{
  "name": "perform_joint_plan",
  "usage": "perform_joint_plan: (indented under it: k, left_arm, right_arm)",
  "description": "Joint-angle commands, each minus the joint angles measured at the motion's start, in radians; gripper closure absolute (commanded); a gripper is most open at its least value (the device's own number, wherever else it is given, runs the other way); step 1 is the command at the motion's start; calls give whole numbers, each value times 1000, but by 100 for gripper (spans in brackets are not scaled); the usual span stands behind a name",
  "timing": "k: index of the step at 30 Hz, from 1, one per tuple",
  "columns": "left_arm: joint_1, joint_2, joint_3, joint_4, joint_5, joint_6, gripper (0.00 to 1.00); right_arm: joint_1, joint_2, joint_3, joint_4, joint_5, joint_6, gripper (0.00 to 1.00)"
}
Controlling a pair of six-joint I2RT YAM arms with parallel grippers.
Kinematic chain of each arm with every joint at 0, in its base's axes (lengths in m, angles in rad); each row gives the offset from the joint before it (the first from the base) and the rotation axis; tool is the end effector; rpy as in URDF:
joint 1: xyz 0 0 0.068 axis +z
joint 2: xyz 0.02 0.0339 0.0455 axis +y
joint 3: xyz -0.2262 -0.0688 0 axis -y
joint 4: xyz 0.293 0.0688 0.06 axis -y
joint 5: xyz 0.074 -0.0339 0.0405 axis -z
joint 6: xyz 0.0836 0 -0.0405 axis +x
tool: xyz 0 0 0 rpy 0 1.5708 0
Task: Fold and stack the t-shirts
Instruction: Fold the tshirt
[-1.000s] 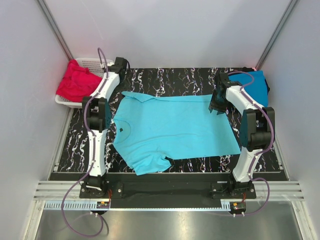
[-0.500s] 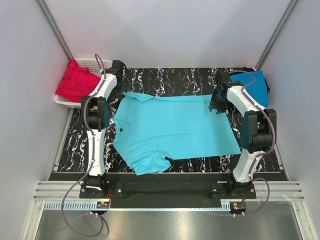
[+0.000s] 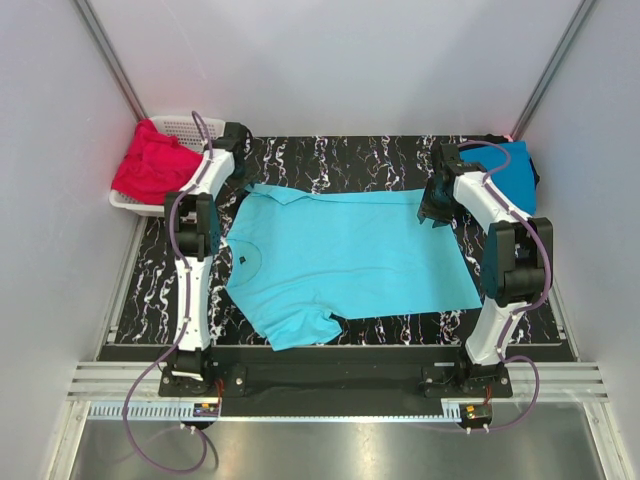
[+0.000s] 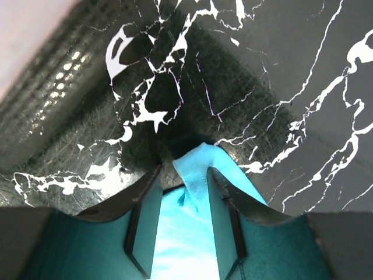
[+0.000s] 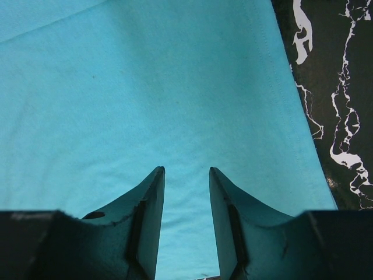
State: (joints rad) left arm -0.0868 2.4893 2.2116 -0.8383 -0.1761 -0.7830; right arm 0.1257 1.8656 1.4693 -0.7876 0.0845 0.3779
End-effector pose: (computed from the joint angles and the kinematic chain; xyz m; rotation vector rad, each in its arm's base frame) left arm 0.5658 -0.0345 0.0878 -0.9571 2.4786 -0.0463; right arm 0.4360 0.0480 0.1265 0.3679 2.7215 0.0216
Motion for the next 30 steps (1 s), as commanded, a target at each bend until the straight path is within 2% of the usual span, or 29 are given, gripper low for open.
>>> perform_joint_plan:
  k: [1, 4, 8, 9, 10, 19, 23, 30]
  left_arm:
    - [9, 17, 8, 11, 26, 14, 59]
    - [9, 17, 8, 16, 35, 16, 68]
    - [7, 8, 8, 22, 46, 24, 89]
    - [7, 10, 8, 27, 46, 27, 97]
    - [7, 6, 8, 31, 52, 37, 100]
    - [-10, -3, 8, 71, 84, 86, 100]
    - [-21, -16, 8, 84, 90, 99, 100]
    - [-24, -59, 0, 85, 84, 114, 100]
  right_arm:
    - [8, -49, 28, 4, -14, 4, 57]
    - [8, -42, 28, 2, -15, 4, 57]
    - [8, -36, 22, 2, -11, 7, 57]
    - [8, -36, 22, 4, -8, 9, 57]
    - [8, -31, 22, 4, -6, 10, 57]
    - [8, 3, 45, 11, 8, 9, 57]
    - [9, 73, 127, 28, 61, -4, 49]
    - [5, 256, 312, 24, 135, -2, 46]
